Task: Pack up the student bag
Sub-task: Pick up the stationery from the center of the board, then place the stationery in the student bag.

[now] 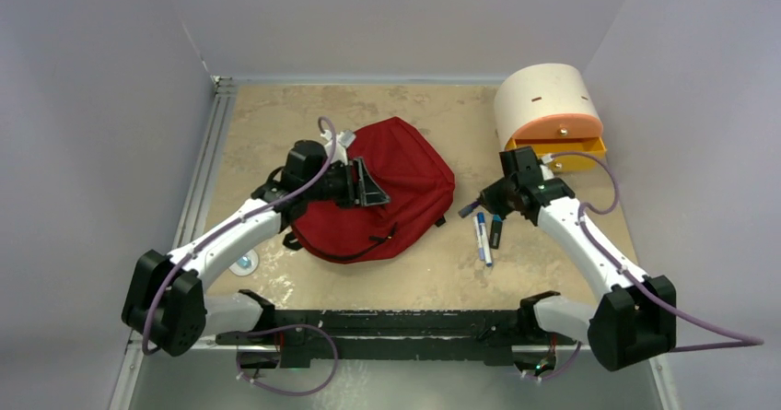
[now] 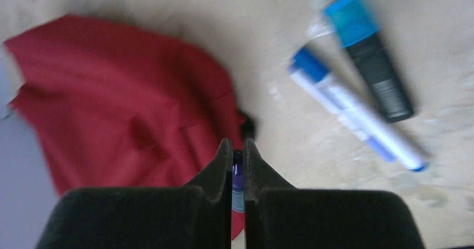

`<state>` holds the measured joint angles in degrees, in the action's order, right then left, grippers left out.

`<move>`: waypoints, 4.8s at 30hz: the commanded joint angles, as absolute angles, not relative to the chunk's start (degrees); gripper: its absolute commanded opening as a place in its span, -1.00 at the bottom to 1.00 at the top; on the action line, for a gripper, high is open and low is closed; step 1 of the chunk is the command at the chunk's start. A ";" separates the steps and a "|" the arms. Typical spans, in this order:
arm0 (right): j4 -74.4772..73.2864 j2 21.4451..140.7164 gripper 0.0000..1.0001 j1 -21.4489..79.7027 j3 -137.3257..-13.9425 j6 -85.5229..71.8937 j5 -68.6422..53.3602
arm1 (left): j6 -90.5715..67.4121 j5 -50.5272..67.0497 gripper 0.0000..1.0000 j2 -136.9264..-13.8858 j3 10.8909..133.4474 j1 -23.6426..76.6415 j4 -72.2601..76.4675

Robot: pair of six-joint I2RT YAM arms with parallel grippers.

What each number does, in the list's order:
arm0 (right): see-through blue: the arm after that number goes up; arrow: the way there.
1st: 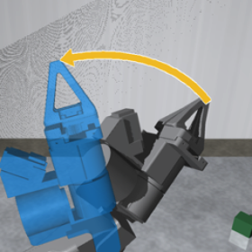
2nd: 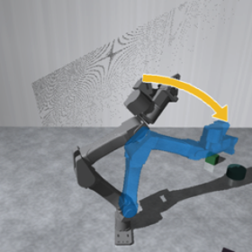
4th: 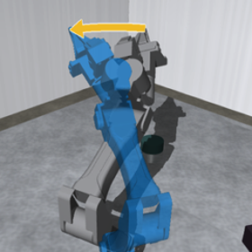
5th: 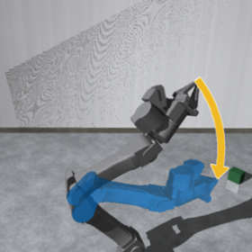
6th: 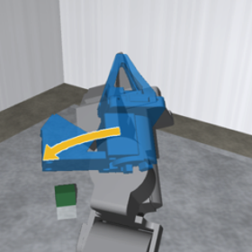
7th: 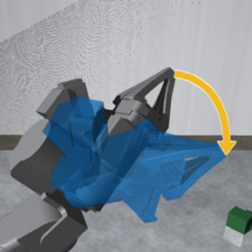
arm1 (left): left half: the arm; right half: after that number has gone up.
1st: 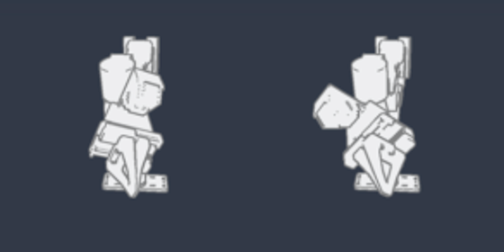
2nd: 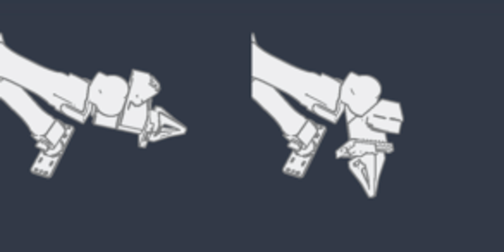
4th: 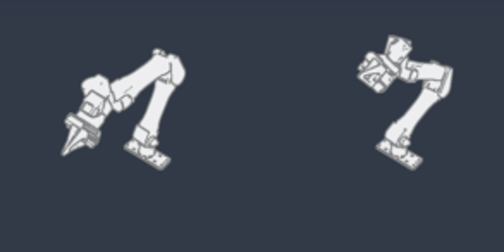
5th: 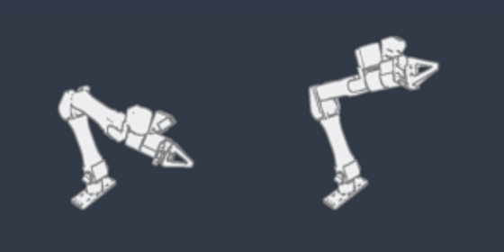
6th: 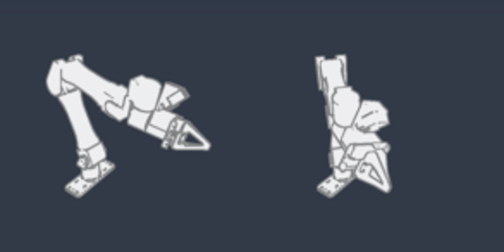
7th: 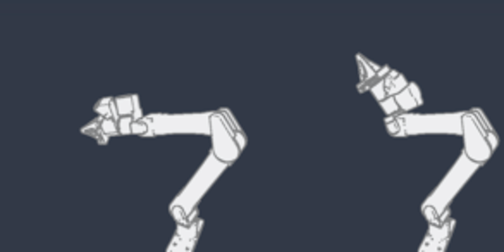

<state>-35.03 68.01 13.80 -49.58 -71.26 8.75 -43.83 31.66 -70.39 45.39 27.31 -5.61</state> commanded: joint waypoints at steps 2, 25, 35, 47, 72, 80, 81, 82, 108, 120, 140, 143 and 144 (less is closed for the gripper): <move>-22.53 67.64 -1.00 21.16 -49.34 -79.88 5.00 | -43.42 33.31 0.06 -74.51 51.06 32.55 1.46; -17.14 68.90 -1.00 28.30 -51.70 -83.96 -2.83 | -41.00 37.23 0.18 -88.34 55.72 37.40 12.17; -16.45 67.89 -1.00 28.30 -51.91 -84.29 -4.12 | -42.67 38.98 -0.19 -90.80 56.49 37.58 13.81; -14.89 68.04 -1.00 28.33 -51.04 -83.19 -3.77 | -44.47 41.85 -0.89 -91.16 55.73 37.53 16.70; 2.58 63.06 0.19 29.17 -49.29 -39.87 0.09 | -44.55 -3.29 -1.00 -60.00 49.89 31.48 -19.99; -2.61 82.50 0.24 42.18 -68.61 -21.72 5.07 | -49.07 -12.36 -1.00 -50.21 48.06 30.23 -32.22; -3.55 85.00 0.23 43.83 -70.98 -19.46 6.36 | -50.33 -13.15 -1.00 -49.74 47.92 30.21 -33.49; -4.12 86.84 0.23 45.41 -72.75 -17.38 8.02 | -51.81 -13.95 -1.00 -49.32 47.90 30.19 -35.04; -8.52 102.84 -0.35 56.26 -82.55 -8.65 36.78 | -52.59 -6.42 -1.00 -49.84 45.01 30.23 -27.57; -5.34 98.94 -0.94 55.74 -81.18 -13.64 28.78 | -55.75 5.20 -1.00 -63.90 44.22 29.32 -6.71; 3.01 90.66 -0.95 52.67 -73.06 -23.96 18.25 | -54.79 12.58 -0.83 -85.62 50.50 26.89 12.19; 3.21 90.46 -0.94 52.49 -72.54 -24.50 17.59 | -53.48 12.40 -0.57 -87.24 52.28 26.89 10.99; 3.29 90.42 -0.93 52.42 -72.35 -24.56 17.44 | -53.23 12.28 -0.38 -87.49 52.82 26.89 10.31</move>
